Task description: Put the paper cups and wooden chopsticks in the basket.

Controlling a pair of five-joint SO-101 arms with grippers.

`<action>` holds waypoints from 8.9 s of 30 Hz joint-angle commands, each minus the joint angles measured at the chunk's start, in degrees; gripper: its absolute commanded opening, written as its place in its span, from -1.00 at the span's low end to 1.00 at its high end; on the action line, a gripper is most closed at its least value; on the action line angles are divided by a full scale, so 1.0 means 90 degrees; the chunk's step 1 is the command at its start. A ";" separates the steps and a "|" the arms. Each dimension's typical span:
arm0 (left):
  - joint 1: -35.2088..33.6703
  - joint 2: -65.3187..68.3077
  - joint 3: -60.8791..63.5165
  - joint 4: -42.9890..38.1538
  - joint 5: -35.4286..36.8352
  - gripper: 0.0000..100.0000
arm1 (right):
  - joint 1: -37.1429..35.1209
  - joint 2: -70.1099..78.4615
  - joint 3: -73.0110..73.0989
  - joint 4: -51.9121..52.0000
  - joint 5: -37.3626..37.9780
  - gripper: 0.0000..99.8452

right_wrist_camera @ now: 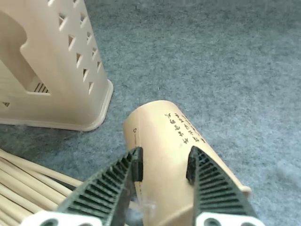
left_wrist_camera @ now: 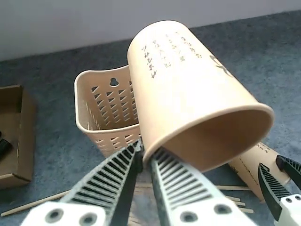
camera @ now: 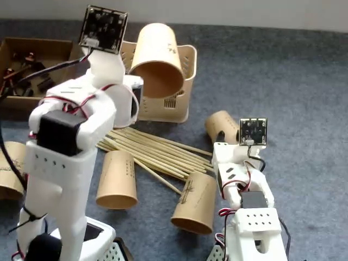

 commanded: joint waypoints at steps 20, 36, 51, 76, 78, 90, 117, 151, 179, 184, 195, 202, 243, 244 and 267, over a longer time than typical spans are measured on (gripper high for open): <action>0.0415 0.0982 -0.0503 -0.0195 0.0137 -0.63 | 0.0024 -0.0024 -0.0005 -0.0151 -0.0010 -0.68; 0.0015 0.1509 -0.0542 -0.1973 0.0147 -0.63 | 0.0015 -0.0024 0.0005 -0.0151 -0.0010 -0.68; -0.0435 0.2291 -0.0933 -0.2354 0.0781 -0.63 | 0.0015 -0.0024 0.0005 -0.0151 0.0000 -0.68; -0.0679 0.2447 -0.1021 -0.2833 0.1582 -0.63 | -0.0083 -0.0034 0.0269 -0.0171 0.0440 -0.68; -0.0679 0.2427 -0.1070 -0.2608 0.1582 -0.63 | -0.0093 -0.0034 0.0327 -0.0376 0.0440 -0.68; -0.1109 0.1070 -0.1001 -0.0879 0.0723 -0.64 | -0.0063 -0.0034 0.0347 -0.0718 0.0430 -0.68; -0.3414 0.0015 -0.0640 0.1885 -0.0899 -0.93 | -0.0054 -0.0034 0.0347 -0.0718 0.0430 -0.68; -0.3385 -0.6501 0.9480 -0.3067 -0.0117 -0.99 | 0.0093 -0.0063 0.0288 -0.0308 0.0400 -0.68; -0.3414 -0.7790 1.0427 -0.3458 -0.0176 -0.98 | 0.0327 -0.0015 -0.3473 0.5084 -0.0410 -0.68; -0.3414 -0.7800 1.0427 -0.3458 -0.0176 -0.98 | -0.0132 -0.0015 -0.2642 0.4469 -0.0830 -0.68; -0.3414 -0.7800 1.0427 -0.3458 -0.0176 -0.98 | -0.0151 -0.0015 -0.1607 0.3385 -0.0860 -0.68; -0.3414 -0.7810 1.0476 -0.3468 -0.0186 -0.98 | -0.0151 -0.0015 -0.1109 0.2740 -0.0860 -0.68; -0.3424 -0.7810 1.0476 -0.3477 -0.0186 -0.98 | 0.0376 -0.3101 -0.2828 0.5387 0.1866 -0.99; -0.3424 -0.7810 1.0476 -0.3477 -0.0186 -0.98 | 0.0366 -0.3023 -0.3092 0.5543 0.1973 -0.99; -0.3424 -0.7810 1.0466 -0.3468 -0.0186 -0.98 | -0.1158 0.1333 -0.7839 0.5807 0.2452 -0.99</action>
